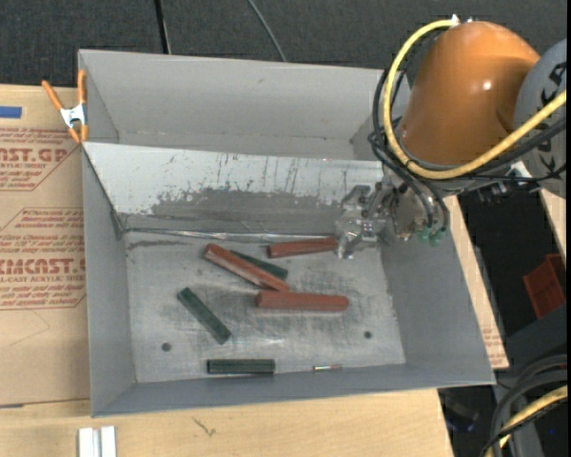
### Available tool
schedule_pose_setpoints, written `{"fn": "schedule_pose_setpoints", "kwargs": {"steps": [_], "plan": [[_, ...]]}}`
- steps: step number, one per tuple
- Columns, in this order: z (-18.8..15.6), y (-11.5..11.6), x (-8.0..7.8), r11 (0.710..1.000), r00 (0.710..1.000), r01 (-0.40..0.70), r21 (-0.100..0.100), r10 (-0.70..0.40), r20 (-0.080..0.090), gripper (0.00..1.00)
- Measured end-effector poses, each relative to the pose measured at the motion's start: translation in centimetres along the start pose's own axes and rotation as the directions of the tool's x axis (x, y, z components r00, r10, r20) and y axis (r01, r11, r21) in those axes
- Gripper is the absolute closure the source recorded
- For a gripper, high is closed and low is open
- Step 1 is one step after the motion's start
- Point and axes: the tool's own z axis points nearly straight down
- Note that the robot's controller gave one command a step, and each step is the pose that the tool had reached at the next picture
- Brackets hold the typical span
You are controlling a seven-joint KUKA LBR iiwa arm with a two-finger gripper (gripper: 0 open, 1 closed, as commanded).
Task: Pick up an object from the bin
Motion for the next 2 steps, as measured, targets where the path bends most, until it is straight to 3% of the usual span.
{"fn": "schedule_pose_setpoints", "kwargs": {"steps": [1, 2], "plan": [[0.2, 0.0, 0.0, 1.000, 1.000, 0.000, 0.001, 0.000, -0.002, 1.00], [11.7, 0.1, 0.6, 0.997, 0.997, 0.081, 0.001, -0.081, -0.010, 0.00]]}}
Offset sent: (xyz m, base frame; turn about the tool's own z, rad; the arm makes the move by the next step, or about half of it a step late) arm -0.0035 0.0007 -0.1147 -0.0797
